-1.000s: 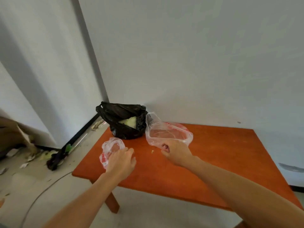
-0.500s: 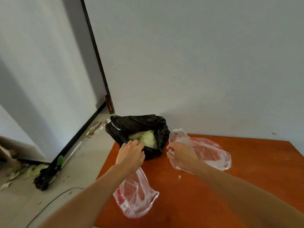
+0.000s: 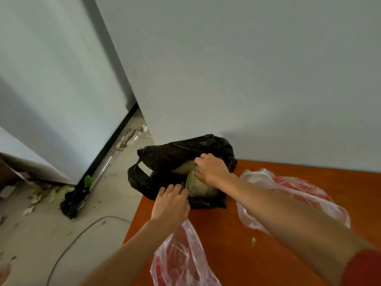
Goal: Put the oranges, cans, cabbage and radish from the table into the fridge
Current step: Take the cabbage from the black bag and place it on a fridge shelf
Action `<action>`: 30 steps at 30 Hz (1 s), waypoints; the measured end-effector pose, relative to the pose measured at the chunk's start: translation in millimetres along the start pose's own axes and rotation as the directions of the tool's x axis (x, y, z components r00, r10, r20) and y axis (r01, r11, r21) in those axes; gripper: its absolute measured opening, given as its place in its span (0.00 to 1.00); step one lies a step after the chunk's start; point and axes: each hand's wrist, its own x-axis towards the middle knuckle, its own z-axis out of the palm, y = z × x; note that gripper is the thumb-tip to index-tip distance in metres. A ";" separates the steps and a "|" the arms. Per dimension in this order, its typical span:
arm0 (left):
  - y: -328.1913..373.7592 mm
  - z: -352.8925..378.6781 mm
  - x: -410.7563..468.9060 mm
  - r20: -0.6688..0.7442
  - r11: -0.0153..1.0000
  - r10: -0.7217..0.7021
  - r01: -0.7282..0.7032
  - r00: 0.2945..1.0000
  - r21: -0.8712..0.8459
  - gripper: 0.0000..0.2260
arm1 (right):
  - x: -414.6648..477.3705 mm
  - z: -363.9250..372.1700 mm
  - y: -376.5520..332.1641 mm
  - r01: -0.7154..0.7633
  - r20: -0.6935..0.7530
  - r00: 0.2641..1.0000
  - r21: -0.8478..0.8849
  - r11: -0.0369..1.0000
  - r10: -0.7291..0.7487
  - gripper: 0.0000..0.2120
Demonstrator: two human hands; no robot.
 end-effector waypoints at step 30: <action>3.8 35.4 65.9 -0.023 0.930 0.188 -0.186 0.982 -0.318 0.12 | -155.8 82.5 51.9 -0.241 0.038 0.971 0.139 0.961 0.238 0.43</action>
